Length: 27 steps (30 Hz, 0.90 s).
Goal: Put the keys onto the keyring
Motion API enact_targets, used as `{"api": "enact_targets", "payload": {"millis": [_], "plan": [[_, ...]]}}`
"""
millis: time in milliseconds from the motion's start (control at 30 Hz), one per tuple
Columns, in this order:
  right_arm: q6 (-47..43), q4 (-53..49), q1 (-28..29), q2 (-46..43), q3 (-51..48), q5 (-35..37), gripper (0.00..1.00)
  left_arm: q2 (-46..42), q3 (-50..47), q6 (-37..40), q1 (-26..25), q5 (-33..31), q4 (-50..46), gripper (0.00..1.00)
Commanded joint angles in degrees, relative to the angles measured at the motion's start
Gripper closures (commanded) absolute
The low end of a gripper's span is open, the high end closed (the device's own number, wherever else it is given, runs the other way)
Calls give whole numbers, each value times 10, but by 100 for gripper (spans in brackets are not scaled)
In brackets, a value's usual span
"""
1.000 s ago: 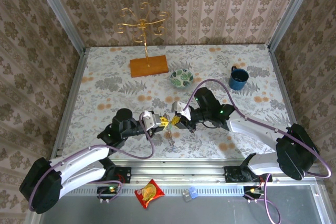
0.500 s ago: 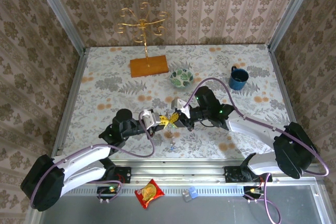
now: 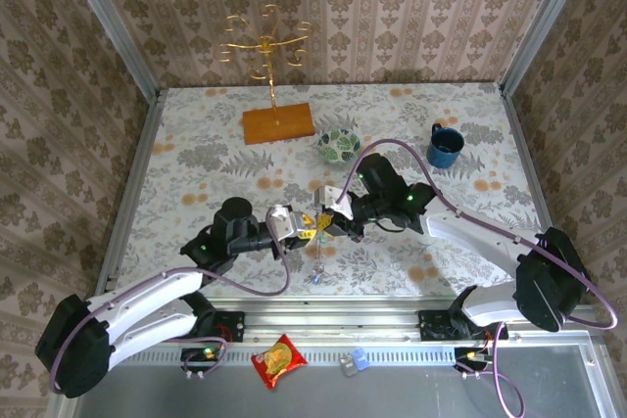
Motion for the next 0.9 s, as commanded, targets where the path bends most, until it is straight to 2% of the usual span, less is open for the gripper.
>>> {"api": "enact_targets", "payload": {"millis": [0,267,567,633,667,867], "plan": [[-59,-75,14,7,35,24,100,2,35,67,-7,-14,-99,77],[-103,-134,43,31,79,71,100,22,56,84,-6,-12,-108,88],[-108,-133,62,40,83,81,100,13,42,62,-7,-20,-51,86],[-97,-114,62,33,73,73,100,10,36,53,-7,-17,-35,96],[-89,-101,60,28,65,67,97,9,33,48,-7,-15,-29,100],[-4,23,8,-35,-16,-1,75,0,-3,8,-7,0,32,100]]}}
